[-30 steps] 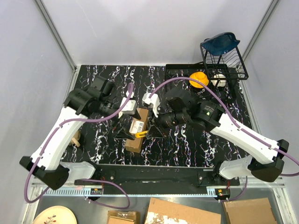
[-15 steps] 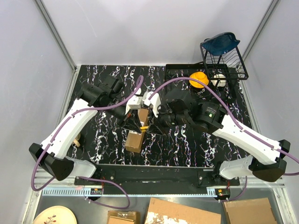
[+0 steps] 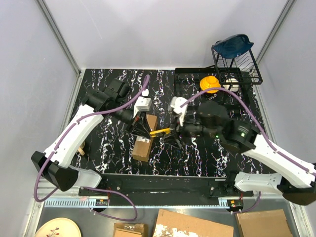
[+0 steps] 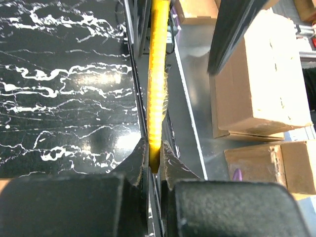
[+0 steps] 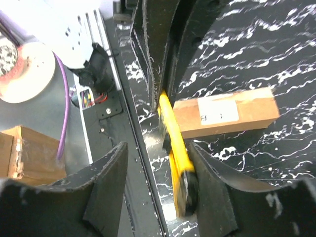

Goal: Unpack the express box
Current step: Adjust the knife.

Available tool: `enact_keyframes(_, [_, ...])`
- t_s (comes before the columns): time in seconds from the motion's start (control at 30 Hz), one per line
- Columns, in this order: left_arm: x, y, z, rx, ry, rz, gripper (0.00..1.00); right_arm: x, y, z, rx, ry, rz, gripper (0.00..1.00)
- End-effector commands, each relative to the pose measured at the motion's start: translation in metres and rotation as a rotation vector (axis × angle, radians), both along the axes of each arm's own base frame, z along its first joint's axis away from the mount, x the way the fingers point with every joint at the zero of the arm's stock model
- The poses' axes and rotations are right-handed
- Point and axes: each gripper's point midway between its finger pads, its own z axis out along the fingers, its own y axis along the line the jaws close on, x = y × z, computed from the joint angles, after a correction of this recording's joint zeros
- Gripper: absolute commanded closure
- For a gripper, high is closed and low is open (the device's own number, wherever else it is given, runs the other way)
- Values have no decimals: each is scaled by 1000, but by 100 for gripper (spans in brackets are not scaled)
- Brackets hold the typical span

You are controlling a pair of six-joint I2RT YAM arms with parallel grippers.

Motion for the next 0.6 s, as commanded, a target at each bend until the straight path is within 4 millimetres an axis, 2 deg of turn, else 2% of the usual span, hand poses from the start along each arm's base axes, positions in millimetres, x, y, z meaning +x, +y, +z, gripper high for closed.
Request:
enact_keyframes(0.0, [-1, -7, 29, -138, 0, 18, 100, -2, -7, 54, 242, -56, -10, 41])
enact_keyframes(0.2, [-3, -9, 37, -178, 56, 12, 100, 0, 0, 50, 262, -65, 19, 40])
enact_keyframes(0.33, [-4, -9, 41, -188, 65, 6, 100, 1, 6, 52, 296, -65, 57, 46])
enact_keyframes(0.43, [-5, -9, 41, -189, 66, 5, 100, 1, 9, 56, 324, -61, 84, 56])
enact_keyframes(0.47, [-4, -9, 41, -188, 67, 7, 100, 2, 10, 54, 322, -55, 86, 62])
enact_keyframes(0.57, [-3, -9, 41, -190, 73, 9, 100, 2, 15, 50, 337, -34, 95, 70])
